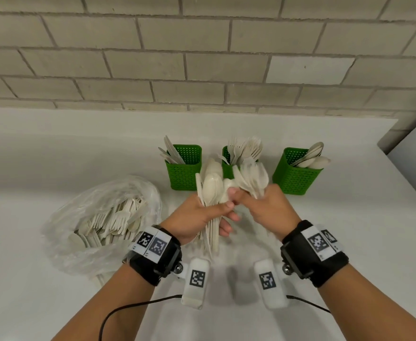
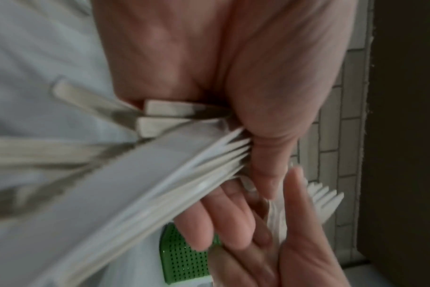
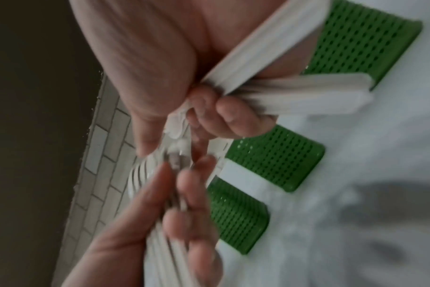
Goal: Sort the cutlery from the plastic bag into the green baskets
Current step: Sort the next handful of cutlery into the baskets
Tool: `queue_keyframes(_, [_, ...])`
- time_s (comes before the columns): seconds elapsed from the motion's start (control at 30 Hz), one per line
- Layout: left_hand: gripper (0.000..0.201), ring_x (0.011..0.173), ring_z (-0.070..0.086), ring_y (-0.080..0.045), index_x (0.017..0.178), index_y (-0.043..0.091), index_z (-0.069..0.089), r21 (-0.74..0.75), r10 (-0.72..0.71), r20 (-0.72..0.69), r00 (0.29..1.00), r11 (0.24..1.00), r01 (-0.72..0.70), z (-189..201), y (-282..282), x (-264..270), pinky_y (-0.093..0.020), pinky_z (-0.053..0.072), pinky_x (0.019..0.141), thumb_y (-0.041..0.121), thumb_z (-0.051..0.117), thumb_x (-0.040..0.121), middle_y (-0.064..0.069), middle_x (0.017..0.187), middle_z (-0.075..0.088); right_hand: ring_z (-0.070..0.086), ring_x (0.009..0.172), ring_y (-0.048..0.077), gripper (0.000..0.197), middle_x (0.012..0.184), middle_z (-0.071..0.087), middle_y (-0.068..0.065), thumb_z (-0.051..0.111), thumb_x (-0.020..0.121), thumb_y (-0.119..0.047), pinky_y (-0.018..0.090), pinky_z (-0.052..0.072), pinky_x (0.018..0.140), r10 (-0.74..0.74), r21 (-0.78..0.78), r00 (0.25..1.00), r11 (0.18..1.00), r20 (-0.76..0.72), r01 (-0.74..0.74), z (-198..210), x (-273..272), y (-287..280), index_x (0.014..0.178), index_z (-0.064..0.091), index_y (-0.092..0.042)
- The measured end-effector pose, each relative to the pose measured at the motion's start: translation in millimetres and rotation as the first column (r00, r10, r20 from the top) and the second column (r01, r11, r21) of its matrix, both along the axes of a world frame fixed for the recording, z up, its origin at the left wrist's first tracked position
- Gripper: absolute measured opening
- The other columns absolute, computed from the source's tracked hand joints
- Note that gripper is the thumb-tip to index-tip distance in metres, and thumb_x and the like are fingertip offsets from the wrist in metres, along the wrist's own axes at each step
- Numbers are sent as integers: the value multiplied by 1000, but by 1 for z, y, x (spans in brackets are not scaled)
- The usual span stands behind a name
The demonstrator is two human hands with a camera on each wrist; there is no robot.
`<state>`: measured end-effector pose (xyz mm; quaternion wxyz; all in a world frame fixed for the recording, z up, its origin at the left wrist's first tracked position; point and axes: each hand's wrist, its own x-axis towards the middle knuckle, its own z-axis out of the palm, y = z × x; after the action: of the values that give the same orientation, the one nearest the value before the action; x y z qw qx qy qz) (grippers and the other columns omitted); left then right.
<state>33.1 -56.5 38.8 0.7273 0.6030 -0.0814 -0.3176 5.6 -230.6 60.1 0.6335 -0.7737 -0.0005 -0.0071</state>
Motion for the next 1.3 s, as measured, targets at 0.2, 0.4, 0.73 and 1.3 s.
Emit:
queue_keyframes(0.2, [20, 70, 71, -24, 109, 1, 66, -70, 167, -6, 986, 983, -167, -3, -3, -2, -36, 61, 63, 9, 63, 90, -21, 95, 71, 48, 43, -1, 18, 47, 55, -15, 66, 91, -14, 11, 37, 47, -189, 218, 982, 958, -17, 188, -3, 6, 5, 73, 62, -14])
queue_keyframes(0.4, [21, 57, 59, -21, 107, 5, 67, -96, 140, 69, 988, 986, -133, -4, -9, -8, -29, 49, 48, 16, 63, 89, -17, 87, 68, 52, 49, 11, 14, 64, 60, 5, 76, 80, -7, 18, 39, 42, -71, 319, 989, 942, -129, 109, 0, 0, 13, 87, 65, -3])
queue_keyframes(0.73, [12, 45, 51, -16, 86, 2, 67, 168, 122, 161, 979, 974, -149, -9, -7, -4, -29, 48, 45, 10, 63, 93, -4, 60, 58, 69, 67, 19, 18, 69, 72, 2, 81, 77, -23, 35, 55, 69, -95, 98, 995, 991, -6, 95, 1, 6, 10, 76, 70, -9])
queue_keyframes(1.3, [42, 38, 44, -14, 76, 2, 60, 69, -14, 136, 991, 998, 4, 10, -9, -11, -22, 34, 39, 22, 38, 106, -3, 54, 58, 46, 45, 20, 26, 65, 60, 20, 80, 75, -12, 25, 43, 45, -42, 420, 994, 904, -101, 81, -10, -3, 22, 86, 66, 8])
